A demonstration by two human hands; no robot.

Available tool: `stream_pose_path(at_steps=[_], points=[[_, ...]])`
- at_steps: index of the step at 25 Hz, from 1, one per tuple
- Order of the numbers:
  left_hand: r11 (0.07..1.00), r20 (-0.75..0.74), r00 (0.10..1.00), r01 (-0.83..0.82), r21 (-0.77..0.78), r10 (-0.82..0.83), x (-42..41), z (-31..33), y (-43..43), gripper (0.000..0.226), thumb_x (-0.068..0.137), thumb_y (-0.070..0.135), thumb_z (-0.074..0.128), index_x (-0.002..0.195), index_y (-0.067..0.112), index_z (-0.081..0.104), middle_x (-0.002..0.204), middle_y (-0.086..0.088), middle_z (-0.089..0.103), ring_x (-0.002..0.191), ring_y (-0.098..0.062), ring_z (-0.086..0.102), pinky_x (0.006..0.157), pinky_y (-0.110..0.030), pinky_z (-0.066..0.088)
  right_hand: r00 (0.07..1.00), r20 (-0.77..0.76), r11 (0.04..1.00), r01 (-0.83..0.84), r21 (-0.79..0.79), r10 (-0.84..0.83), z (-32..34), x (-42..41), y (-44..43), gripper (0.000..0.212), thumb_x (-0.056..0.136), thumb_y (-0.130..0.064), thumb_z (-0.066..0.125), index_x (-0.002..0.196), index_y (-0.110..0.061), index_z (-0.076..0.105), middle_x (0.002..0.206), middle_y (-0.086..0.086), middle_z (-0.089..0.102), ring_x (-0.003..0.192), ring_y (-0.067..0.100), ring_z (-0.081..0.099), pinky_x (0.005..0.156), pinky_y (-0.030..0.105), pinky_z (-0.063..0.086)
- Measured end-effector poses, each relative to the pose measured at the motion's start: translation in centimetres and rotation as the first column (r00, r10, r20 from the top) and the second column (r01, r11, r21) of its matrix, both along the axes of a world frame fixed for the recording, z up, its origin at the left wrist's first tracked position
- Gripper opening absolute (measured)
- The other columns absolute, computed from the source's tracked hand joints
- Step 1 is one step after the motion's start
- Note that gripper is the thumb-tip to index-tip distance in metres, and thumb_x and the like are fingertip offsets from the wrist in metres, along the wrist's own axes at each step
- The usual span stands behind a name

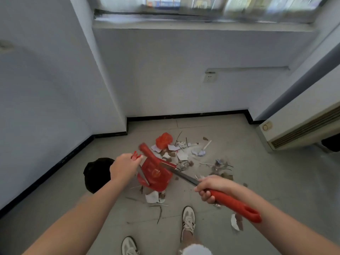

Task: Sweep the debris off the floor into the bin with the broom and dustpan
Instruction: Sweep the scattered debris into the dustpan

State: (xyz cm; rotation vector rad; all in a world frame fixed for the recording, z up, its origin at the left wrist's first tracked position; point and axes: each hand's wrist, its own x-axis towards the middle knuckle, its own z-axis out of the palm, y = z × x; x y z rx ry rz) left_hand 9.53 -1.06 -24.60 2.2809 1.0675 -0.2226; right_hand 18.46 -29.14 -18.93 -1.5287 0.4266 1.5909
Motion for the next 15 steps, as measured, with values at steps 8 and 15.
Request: stream_pose_path(at_steps=[8, 15], points=[[0.962, -0.14, 0.99, -0.056, -0.266, 0.019, 8.9, -1.4, -9.2, 0.02, 0.081, 0.018, 0.066, 0.065, 0.013, 0.055, 0.055, -0.002, 0.056, 0.054, -0.024, 0.055, 0.057, -0.036, 0.049, 0.942, 0.334, 0.964, 0.065, -0.26, 0.027, -7.3, 8.2, -11.3, 0.02, 0.088, -0.003, 0.049, 0.106, -0.011, 0.05, 0.058, 0.006, 0.043, 0.032, 0.01, 0.034, 0.035, 0.014, 0.029], [0.996, -0.201, 0.975, 0.09, -0.028, -0.093, 15.2, -1.8, -15.3, 0.031, 0.086, 0.042, 0.059, 0.071, 0.015, 0.062, 0.07, 0.0, 0.065, 0.074, -0.025, 0.063, 0.058, -0.03, 0.043, 0.875, 0.477, 0.925, 0.113, -0.363, 0.081, -13.8, 19.7, -14.7, 0.014, 0.084, 0.004, 0.05, 0.09, -0.008, 0.055, 0.048, 0.006, 0.047, 0.027, 0.011, 0.039, 0.032, 0.016, 0.034]])
